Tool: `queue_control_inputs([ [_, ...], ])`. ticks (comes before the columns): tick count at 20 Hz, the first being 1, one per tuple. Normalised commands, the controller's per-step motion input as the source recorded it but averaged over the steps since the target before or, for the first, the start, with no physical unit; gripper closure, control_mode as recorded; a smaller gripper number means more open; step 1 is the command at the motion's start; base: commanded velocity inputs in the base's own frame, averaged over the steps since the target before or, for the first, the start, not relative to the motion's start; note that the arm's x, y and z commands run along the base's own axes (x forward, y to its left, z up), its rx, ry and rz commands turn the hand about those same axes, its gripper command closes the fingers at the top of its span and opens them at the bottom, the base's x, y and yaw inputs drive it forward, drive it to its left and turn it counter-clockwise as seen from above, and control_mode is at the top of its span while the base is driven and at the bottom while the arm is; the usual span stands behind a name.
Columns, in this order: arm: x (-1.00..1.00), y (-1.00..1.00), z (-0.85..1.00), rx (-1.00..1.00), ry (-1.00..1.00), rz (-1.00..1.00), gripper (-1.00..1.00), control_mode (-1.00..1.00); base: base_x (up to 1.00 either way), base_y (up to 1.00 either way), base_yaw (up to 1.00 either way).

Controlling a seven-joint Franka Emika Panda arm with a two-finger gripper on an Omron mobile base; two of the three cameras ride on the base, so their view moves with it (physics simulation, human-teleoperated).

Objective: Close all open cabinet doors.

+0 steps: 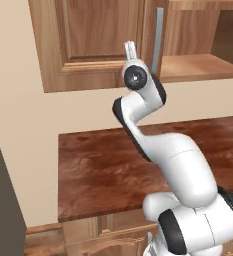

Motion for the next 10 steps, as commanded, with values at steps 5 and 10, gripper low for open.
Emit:
queue_control_inputs([
  [5,0.8,-0.53,-0.39,0.13,0.04,0.37,-1.0,-1.0,0.0,0.0,0.0],
  [10,0.5,-0.34,-0.17,0.09,0.01,0.23,-1.0,-1.0,0.0,0.0,0.0],
])
